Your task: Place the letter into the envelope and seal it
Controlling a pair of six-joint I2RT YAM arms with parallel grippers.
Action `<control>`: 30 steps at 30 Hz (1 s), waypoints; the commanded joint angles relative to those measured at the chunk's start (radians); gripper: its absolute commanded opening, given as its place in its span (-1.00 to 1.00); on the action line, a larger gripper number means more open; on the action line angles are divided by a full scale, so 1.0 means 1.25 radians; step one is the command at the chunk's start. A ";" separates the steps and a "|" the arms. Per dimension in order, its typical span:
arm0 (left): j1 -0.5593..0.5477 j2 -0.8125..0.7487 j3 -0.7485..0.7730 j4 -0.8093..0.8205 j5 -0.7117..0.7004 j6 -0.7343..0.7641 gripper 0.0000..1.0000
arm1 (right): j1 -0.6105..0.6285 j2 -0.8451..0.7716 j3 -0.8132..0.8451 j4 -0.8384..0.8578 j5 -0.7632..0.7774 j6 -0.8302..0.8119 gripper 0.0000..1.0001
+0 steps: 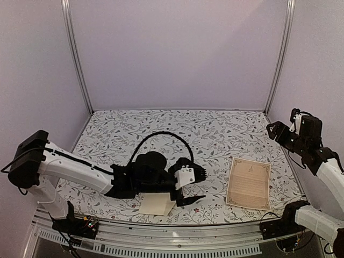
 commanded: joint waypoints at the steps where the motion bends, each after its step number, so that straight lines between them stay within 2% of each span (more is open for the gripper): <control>1: -0.071 0.136 0.126 -0.008 -0.022 0.155 0.98 | 0.008 -0.039 0.001 -0.022 0.001 0.020 0.98; 6: -0.106 0.318 0.299 -0.055 -0.049 0.211 0.91 | 0.009 -0.074 -0.004 -0.030 -0.009 0.019 0.98; 10: -0.112 0.450 0.422 -0.092 -0.029 0.231 0.84 | 0.009 -0.095 -0.006 -0.037 -0.014 0.017 0.98; 17: -0.112 0.612 0.612 -0.172 -0.033 0.272 0.67 | 0.010 -0.117 -0.009 -0.050 -0.028 0.009 0.98; 21: -0.113 0.666 0.675 -0.187 -0.064 0.295 0.54 | 0.010 -0.139 -0.011 -0.054 -0.032 0.009 0.98; 24: -0.113 0.696 0.701 -0.174 -0.102 0.313 0.38 | 0.010 -0.152 -0.012 -0.058 -0.038 0.010 0.98; 30: -0.113 0.730 0.724 -0.151 -0.154 0.357 -0.08 | 0.010 -0.169 -0.026 -0.060 -0.037 0.009 0.98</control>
